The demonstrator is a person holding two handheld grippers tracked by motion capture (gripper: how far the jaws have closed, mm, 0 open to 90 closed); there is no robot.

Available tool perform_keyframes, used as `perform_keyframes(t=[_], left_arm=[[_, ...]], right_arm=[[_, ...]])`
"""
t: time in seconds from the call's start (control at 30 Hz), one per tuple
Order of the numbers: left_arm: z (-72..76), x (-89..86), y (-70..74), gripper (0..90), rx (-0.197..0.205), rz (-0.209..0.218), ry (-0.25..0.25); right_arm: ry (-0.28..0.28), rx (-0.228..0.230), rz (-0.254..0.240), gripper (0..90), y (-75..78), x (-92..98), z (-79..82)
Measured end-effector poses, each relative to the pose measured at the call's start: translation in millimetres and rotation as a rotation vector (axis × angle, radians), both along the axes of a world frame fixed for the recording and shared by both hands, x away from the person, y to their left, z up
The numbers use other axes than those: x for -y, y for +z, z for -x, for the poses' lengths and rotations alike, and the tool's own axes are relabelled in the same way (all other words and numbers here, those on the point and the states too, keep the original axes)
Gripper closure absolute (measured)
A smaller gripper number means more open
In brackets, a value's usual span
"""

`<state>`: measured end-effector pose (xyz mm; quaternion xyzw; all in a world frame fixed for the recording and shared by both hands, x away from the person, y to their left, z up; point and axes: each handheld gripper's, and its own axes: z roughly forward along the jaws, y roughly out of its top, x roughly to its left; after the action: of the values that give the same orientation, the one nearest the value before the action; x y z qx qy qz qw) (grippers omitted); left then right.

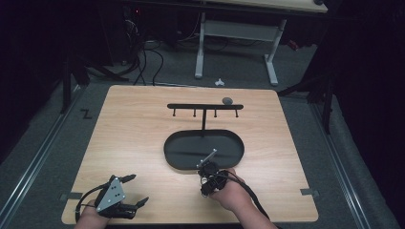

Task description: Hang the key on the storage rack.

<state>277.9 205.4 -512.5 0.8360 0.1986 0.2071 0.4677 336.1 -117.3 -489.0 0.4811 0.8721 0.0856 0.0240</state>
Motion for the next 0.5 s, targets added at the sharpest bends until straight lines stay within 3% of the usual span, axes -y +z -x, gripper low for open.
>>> perform_keyframes(t=[0.2, 0.5], left_arm=[[-0.1, 0.1, 0.1, 15.3, 0.0, -0.001, 0.001], [-0.1, 0.5, -0.2, 15.3, -0.001, -0.004, 0.0]], right_arm=[[0.014, 0.002, 0.005, 81.4, 0.0, 3.4, 1.9], [0.016, 0.03, 0.002, 89.7, 6.1, 12.5, 4.4]])
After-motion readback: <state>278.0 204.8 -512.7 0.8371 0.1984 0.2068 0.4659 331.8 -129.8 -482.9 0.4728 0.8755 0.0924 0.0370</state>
